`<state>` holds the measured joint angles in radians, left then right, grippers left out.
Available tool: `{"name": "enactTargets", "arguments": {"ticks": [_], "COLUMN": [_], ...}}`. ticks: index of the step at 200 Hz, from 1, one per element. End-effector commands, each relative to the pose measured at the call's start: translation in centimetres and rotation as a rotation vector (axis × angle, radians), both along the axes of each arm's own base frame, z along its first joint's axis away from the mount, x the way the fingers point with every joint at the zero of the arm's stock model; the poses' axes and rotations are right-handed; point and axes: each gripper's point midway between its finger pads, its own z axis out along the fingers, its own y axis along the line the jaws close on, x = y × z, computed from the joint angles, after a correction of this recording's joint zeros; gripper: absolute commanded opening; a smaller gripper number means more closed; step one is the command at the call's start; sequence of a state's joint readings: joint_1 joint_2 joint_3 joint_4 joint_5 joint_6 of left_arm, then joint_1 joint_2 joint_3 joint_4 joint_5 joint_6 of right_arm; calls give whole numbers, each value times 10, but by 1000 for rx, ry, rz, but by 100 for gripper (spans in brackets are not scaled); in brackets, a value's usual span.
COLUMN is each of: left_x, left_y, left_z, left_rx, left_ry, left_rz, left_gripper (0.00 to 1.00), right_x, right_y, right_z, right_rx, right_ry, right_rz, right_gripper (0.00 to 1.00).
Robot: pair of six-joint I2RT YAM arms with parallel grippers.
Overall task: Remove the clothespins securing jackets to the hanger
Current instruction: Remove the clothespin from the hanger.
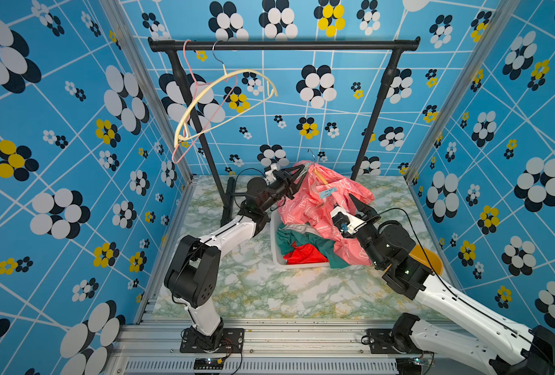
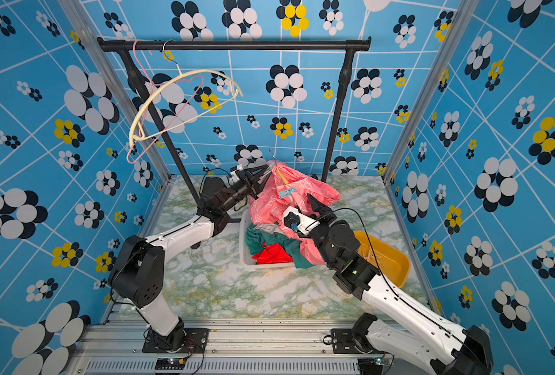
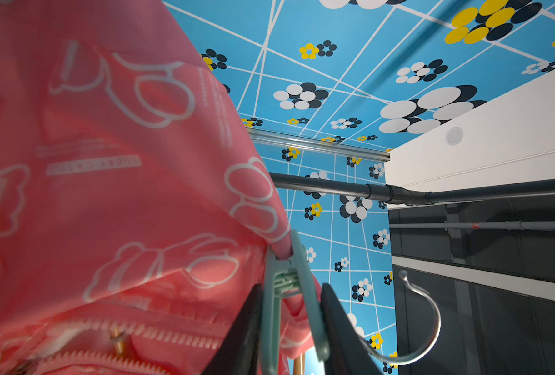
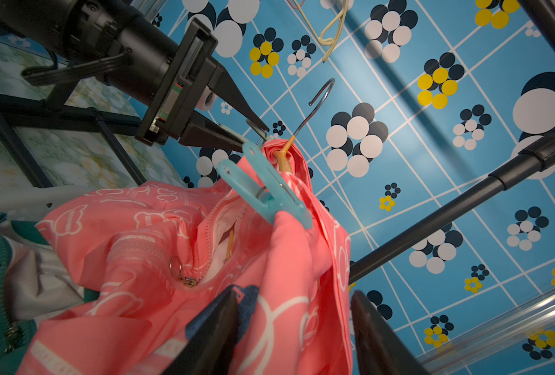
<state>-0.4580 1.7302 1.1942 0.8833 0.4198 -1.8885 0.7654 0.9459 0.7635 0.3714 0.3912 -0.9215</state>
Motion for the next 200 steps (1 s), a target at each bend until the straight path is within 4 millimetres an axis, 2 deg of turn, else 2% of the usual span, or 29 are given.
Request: {"name": "enactTargets", "arguments": {"ticks": [1,34,48,71,103,140,200], "left_x": [0,2,3,4,4,-5,-17], "left_y": [3,4,5,4,6,6,22], "left_z": [25,23,22,20,22,35,23], "left_rx": [-31,-29,-26,-19,0,67,236], "left_ry": [-65,-65,-63,-61,-94,-225,-348], "left_rz": [7,11,13,14,27,33,109], "left_gripper": [27,22,16,0,0,0,0], "right_x": [-2,-1,-1,-1,0,3,8], "right_y": [-3,-4,-5,-6,-8,-13,-26], "right_z": [15,16,17,18,21,28,36], "right_rx": [33,34,36,41,60,110,198], "right_ry": [-53,-56,-57,-58,-60,-46,2], "right_rz": [-16,-25,-31,-35,-46,-77,-102], "right_gripper": [0,0,0,0,0,0,0]}}
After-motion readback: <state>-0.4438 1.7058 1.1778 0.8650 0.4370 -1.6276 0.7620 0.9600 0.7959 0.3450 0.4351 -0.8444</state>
